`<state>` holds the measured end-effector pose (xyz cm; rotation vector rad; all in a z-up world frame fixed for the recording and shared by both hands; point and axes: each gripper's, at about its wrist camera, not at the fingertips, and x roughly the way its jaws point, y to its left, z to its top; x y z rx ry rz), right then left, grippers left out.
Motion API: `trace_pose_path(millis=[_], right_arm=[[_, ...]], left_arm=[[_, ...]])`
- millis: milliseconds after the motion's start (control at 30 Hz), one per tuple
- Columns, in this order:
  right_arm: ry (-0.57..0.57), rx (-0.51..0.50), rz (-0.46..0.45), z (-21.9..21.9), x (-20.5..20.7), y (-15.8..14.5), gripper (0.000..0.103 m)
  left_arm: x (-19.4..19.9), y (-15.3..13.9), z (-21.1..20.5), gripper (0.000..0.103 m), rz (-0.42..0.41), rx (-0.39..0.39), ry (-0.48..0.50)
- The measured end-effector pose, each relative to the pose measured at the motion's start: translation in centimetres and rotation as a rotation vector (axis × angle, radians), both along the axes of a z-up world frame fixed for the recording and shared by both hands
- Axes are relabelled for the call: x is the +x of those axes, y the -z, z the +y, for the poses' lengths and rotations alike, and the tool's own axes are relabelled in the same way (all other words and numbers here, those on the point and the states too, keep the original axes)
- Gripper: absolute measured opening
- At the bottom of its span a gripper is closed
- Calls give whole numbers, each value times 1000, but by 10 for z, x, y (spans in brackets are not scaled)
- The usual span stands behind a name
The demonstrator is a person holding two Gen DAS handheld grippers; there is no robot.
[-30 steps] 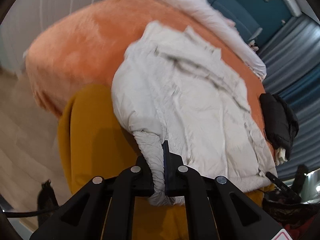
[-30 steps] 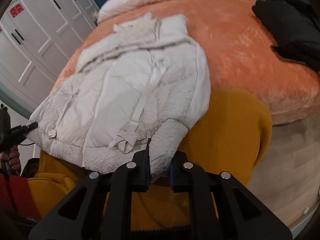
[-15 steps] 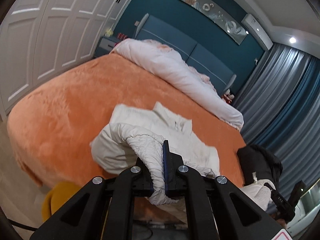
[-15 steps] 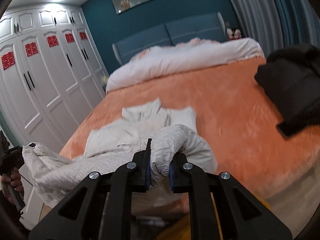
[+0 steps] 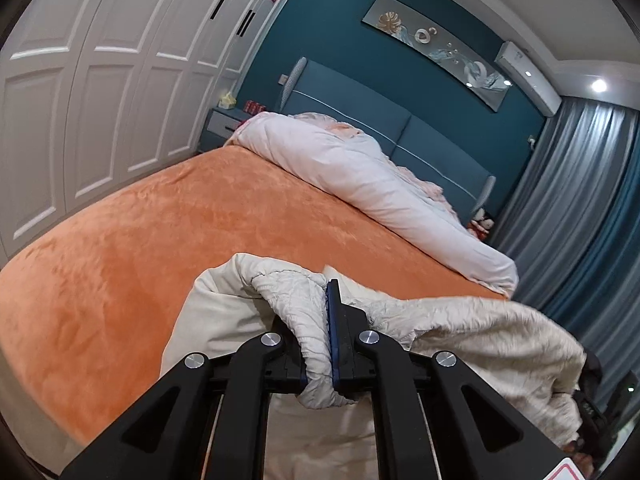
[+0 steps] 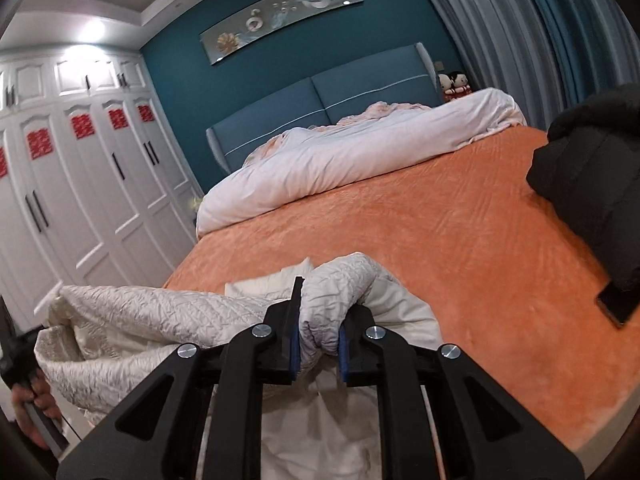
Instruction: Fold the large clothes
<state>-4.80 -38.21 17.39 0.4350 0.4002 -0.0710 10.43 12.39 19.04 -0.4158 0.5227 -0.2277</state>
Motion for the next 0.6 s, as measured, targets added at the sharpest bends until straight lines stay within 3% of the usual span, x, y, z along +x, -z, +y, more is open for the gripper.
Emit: trace_pose_path(millis=[267,400,467,533,600], right_arm=[[25,-1,66,-10,79,32,14],[20,-2,123,-12,115,54,18],[25,19,152,-16,131,64,21],[16,48,131,-16,130,62,25],[15,74,71,-21,123,55,33]], left_arm=[[88,41,-29,7,80,84,-50],[128,74,-39,11,169,132,-83],[149,94,-41,13,259,156,-84],[158,98,-34,14,311,127,-87],[156,86,-21,16,300,44,-87]])
